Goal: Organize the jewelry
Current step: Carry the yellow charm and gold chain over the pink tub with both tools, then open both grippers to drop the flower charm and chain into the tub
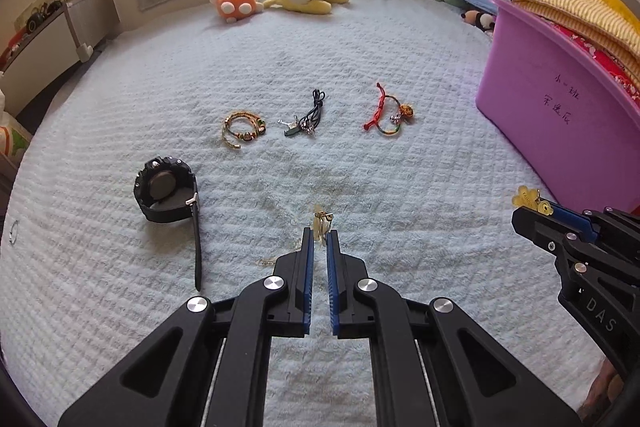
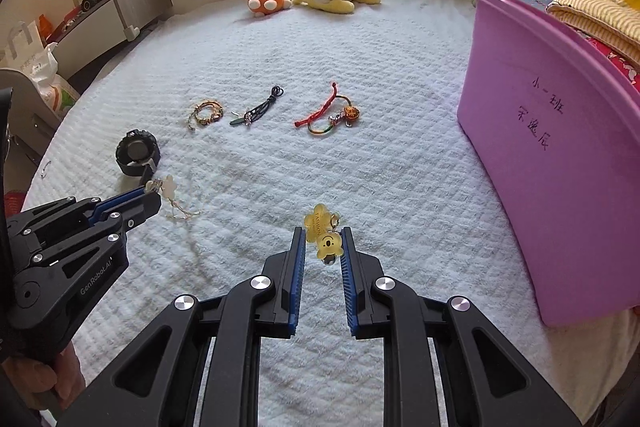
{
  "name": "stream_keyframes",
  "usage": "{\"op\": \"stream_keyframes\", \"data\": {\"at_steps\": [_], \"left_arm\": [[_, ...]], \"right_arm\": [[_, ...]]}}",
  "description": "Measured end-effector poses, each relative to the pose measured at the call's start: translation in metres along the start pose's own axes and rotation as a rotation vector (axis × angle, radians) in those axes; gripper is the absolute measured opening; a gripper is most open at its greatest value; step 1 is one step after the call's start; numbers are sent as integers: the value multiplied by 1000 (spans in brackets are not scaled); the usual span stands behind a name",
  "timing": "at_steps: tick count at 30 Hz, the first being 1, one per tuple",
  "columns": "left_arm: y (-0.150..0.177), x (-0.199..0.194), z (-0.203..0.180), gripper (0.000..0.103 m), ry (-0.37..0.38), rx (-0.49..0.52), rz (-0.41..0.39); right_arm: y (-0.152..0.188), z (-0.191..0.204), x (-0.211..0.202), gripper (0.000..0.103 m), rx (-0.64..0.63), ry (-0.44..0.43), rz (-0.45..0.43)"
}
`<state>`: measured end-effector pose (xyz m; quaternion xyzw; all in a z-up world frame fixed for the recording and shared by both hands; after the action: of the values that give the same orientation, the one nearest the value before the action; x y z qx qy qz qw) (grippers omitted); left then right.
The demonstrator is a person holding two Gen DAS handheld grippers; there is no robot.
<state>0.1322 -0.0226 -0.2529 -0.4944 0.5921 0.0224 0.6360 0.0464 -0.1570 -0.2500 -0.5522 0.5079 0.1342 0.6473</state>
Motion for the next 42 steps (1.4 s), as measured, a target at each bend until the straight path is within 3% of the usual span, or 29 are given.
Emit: {"op": "stream_keyframes", "data": {"at_steps": [11,18,23,28,33,42], "left_arm": [[-59,-102,-48,7,42,66,-48],[-103,-154,-107,7,129,119,-79],[-135,-174,-165,7,202,164,-121],[-163,-170,-228,7,250,168,-146],[-188,-148,-285,7,242,114,-153],[-211,-64,-354,7,199,-8,-16]], "right_arm": [[-36,-40,-109,17,61,18,-38],[-65,-98,-182,17,168,46,-74],[-80,-146,-212,17,192,69,-108],[-91,-198,-215,17,181,62,-120],[-103,-254,-194,17,123,-1,-106],[-119,-343,-130,17,52,-111,-34]]}}
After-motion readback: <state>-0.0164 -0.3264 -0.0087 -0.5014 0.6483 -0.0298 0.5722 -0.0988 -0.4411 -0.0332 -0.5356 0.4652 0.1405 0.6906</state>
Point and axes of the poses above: each gripper's, at about its wrist camera, not at the fingertips, and x roughly the way its jaws point, z to its left, y to its underside, the point moved 1 cm from there along x, roughly the way its jaws point, and after that the axes turned 15 degrees about y, right-handed, at the moved point
